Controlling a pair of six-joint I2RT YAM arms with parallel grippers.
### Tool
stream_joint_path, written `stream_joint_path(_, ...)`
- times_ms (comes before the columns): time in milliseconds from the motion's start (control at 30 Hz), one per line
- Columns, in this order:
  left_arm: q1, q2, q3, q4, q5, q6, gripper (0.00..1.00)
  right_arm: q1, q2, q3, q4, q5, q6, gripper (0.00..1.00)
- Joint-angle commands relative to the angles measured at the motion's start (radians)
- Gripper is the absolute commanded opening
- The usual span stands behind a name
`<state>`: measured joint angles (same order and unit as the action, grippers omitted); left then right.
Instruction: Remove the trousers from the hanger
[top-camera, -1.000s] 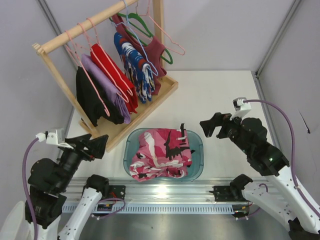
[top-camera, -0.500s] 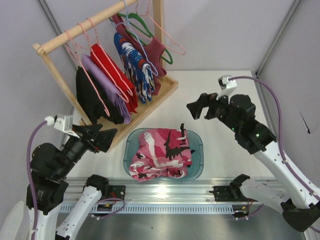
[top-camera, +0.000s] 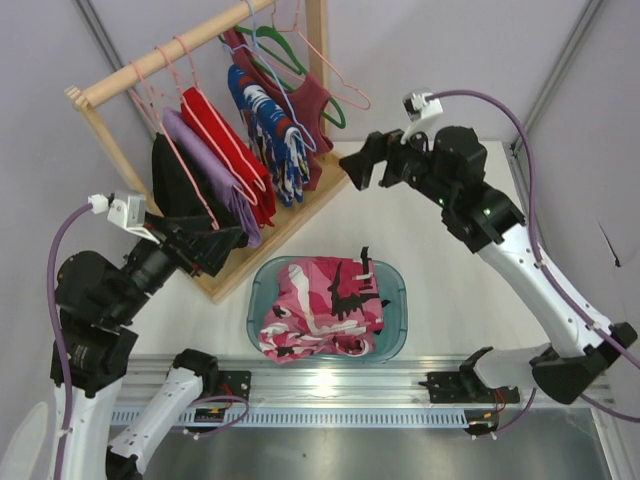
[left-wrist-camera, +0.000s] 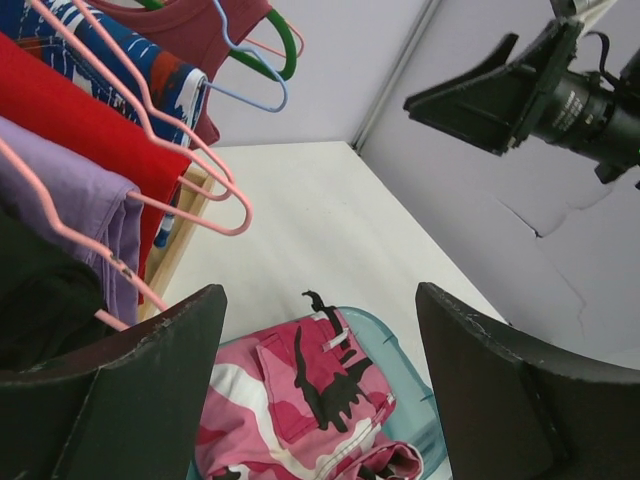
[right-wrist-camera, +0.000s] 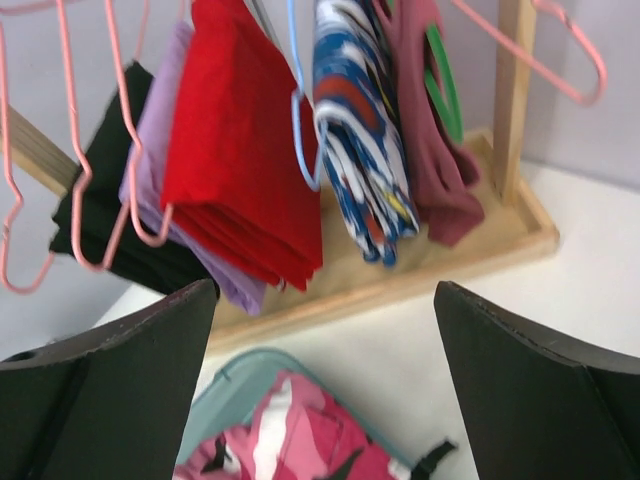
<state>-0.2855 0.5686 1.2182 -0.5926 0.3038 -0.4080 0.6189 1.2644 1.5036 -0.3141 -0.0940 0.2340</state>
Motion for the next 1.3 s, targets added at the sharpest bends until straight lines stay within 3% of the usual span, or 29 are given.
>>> stream_joint_path(0, 0.005, 0.036, 0.064, 0.04, 0.061, 0.029, 0.84, 0.01, 0.078, 0.177, -0.003, -0.042, -0.045, 0.99)
stream_joint_path(100, 0.005, 0.039, 0.081, 0.018, 0.083, 0.05, 0.86, 0.024, 0.182, 0.271, -0.017, -0.055, -0.071, 0.97)
stream_joint_path(267, 0.005, -0.002, 0.049, -0.007, 0.101, 0.103, 0.92, 0.039, 0.418, 0.568, -0.16, -0.078, -0.102, 0.83)
stream_joint_path(467, 0.006, -0.079, -0.052, -0.01, 0.075, 0.118, 0.96, 0.074, 0.642, 0.903, -0.302, -0.053, -0.133, 0.8)
stream_joint_path(633, 0.006, -0.144, -0.118, -0.007, 0.072, 0.121, 0.98, 0.119, 0.743, 0.969, -0.298, 0.033, -0.179, 0.8)
stream_joint_path(833, 0.005, -0.199, -0.146, -0.032, 0.043, 0.138, 0.99, 0.119, 0.79, 0.971, -0.22, -0.006, -0.197, 0.75)
stream_joint_path(967, 0.006, -0.22, -0.163, -0.03, 0.04, 0.144, 0.99, 0.12, 0.84, 1.024, -0.165, 0.003, -0.197, 0.66)
stream_joint_path(1067, 0.005, -0.228, -0.18, -0.03, 0.047, 0.136, 0.99, 0.12, 0.889, 1.098, -0.163, 0.022, -0.208, 0.66)
stream_joint_path(1267, 0.005, -0.239, -0.198, -0.023, 0.047, 0.133, 1.0, 0.119, 0.906, 1.092, -0.126, 0.03, -0.214, 0.63)
